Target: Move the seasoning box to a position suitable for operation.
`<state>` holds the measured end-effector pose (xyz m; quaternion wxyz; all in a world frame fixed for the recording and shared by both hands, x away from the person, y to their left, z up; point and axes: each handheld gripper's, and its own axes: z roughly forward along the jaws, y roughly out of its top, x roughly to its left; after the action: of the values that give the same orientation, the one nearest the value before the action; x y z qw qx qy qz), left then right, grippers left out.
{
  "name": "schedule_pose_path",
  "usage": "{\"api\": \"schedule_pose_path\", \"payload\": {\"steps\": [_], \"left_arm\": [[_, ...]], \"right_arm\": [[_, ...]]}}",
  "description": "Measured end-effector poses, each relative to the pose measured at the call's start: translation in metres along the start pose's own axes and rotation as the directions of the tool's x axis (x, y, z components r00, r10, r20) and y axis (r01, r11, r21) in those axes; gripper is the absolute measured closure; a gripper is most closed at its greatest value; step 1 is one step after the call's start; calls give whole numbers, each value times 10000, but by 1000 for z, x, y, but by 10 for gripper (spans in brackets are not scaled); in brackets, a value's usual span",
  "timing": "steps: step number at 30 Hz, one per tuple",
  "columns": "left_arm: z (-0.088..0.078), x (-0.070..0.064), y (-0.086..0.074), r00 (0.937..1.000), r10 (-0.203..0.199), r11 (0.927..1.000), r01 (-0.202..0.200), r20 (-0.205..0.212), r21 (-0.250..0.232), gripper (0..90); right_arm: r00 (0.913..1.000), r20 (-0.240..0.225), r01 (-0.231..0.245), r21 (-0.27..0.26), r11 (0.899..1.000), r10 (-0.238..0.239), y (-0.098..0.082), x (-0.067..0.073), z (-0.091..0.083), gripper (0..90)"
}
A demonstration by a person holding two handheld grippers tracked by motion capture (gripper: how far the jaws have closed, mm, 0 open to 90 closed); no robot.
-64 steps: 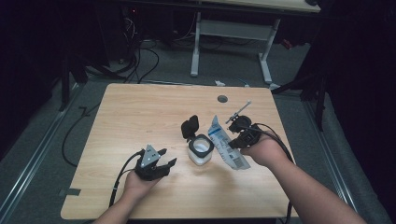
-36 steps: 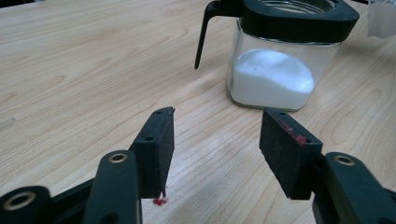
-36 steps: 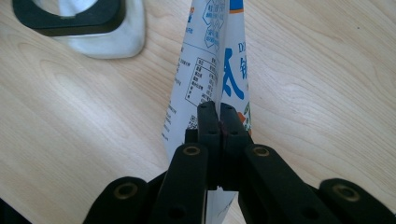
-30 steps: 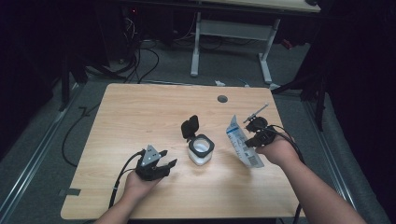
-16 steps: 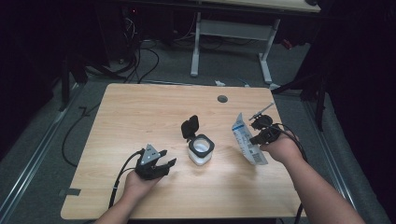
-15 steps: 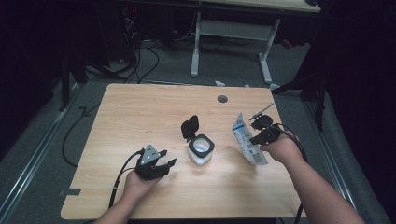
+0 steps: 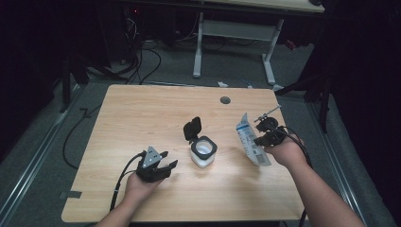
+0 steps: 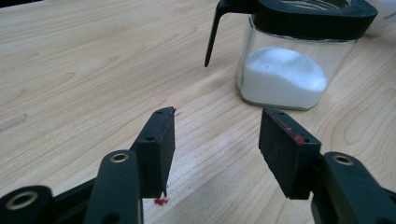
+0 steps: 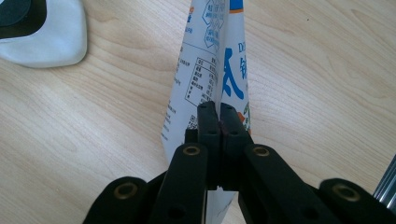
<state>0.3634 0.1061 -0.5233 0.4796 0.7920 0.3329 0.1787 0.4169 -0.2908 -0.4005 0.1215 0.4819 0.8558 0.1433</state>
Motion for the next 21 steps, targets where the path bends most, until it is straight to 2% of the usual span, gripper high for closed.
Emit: {"api": "schedule_pose_path", "payload": {"steps": [7,9,11,21], "left_arm": [[-2,3,0,9999,-168,9998,168,26,-63,463],[-2,4,0,9997,-246,9997,246,36,-66,463],[-2,5,0,9996,-264,9996,264,41,-74,463],[-4,7,0,9991,-414,9991,415,57,-73,466]], "right_arm": [[9999,7,-118,-592,9982,118,-6,2,1,898],[9999,125,-8,-700,9975,17,-7,4,1,898],[9999,17,-104,-935,9956,106,-8,5,-1,898],[9999,105,-107,-1486,9888,124,-15,8,0,898]]}}
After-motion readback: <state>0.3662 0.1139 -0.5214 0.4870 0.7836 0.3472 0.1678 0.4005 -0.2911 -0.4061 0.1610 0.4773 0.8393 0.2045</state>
